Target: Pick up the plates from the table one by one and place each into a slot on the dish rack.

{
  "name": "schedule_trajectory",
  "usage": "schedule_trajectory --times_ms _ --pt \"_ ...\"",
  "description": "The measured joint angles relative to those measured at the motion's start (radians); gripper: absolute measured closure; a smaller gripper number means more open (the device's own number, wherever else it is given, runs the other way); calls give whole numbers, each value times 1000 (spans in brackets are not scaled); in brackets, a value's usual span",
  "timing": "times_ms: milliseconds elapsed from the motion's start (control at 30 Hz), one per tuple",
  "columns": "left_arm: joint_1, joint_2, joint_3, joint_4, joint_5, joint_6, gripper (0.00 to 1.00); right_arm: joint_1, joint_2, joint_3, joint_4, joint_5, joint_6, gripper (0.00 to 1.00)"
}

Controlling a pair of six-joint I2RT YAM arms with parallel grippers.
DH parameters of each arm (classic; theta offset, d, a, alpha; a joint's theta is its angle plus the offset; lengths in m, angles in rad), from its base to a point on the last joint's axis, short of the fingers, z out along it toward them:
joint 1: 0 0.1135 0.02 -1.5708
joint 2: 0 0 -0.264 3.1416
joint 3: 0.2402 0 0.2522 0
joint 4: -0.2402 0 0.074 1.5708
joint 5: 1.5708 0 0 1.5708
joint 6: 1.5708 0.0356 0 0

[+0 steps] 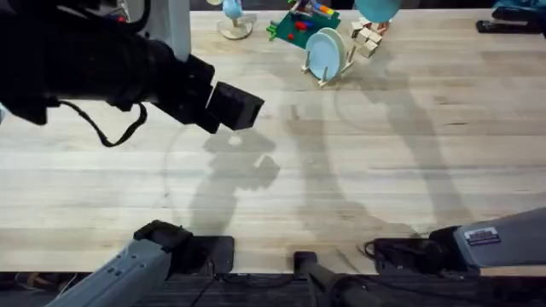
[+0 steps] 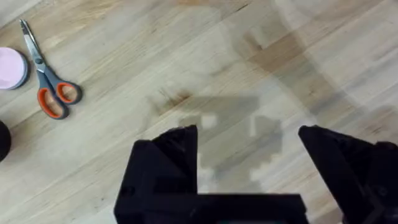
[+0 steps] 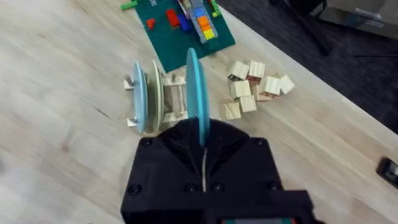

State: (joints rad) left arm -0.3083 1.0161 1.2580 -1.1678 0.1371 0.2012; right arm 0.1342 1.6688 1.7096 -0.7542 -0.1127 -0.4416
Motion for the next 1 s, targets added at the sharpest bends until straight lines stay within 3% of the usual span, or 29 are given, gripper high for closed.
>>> schedule_trajectory --times_ms 367,1000 --pt "0 0 0 0 0 -23 8 -4 112 0 48 -45 0 972" --pt "0 0 0 1 0 -26 7 7 202 0 68 -70 0 971"
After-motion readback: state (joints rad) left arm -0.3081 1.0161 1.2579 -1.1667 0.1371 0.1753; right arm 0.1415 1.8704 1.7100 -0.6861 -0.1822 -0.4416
